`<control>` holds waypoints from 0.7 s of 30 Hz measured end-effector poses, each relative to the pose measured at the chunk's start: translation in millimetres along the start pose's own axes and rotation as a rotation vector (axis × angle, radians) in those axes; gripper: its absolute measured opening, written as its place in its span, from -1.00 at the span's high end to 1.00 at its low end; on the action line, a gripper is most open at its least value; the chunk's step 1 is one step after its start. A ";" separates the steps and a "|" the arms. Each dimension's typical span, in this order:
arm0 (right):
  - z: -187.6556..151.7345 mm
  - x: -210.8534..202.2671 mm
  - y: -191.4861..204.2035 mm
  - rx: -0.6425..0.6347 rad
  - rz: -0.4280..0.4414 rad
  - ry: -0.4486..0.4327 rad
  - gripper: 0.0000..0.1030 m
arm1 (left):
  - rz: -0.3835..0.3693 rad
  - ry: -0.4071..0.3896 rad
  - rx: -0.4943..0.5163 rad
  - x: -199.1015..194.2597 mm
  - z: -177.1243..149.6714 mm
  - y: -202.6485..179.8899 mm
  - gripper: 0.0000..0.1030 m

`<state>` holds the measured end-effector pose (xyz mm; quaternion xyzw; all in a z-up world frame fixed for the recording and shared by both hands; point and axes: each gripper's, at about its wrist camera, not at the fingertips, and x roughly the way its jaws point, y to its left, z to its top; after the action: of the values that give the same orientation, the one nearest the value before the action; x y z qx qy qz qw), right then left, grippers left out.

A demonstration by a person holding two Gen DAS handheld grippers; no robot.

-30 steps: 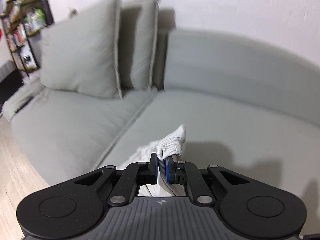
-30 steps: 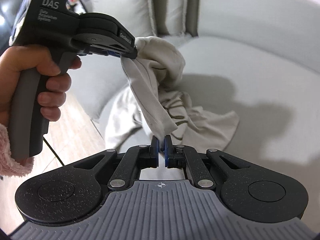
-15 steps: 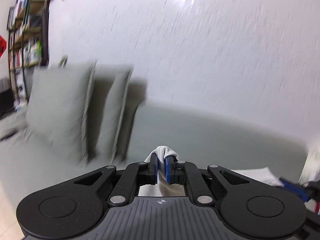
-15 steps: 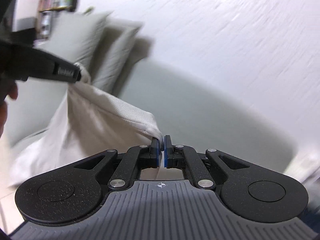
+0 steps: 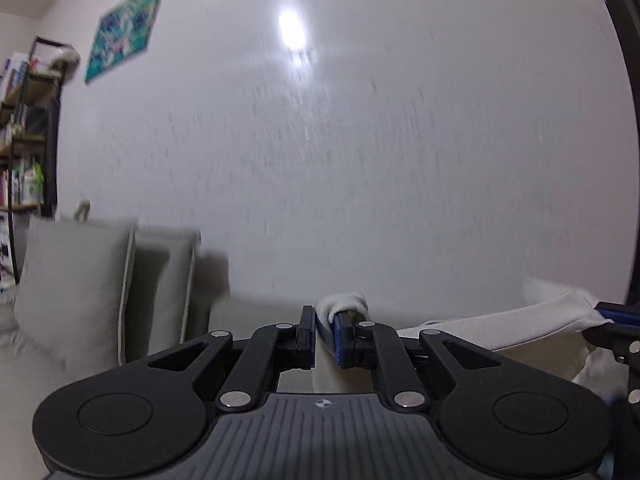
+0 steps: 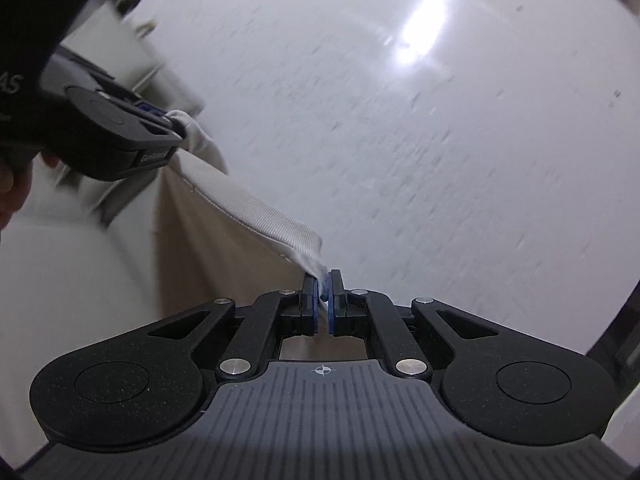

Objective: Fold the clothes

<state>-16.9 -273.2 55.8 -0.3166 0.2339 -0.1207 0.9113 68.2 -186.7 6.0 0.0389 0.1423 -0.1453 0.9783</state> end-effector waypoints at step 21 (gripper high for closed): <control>-204.8 -17.9 95.7 0.521 0.307 0.540 0.12 | -0.066 0.661 -0.083 0.4 -185.6 30.2 0.24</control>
<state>-128.3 -299.5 -139.9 0.0066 0.4711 -0.1175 0.8742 27.9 -136.2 -170.6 0.0395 0.4588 -0.1507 0.8748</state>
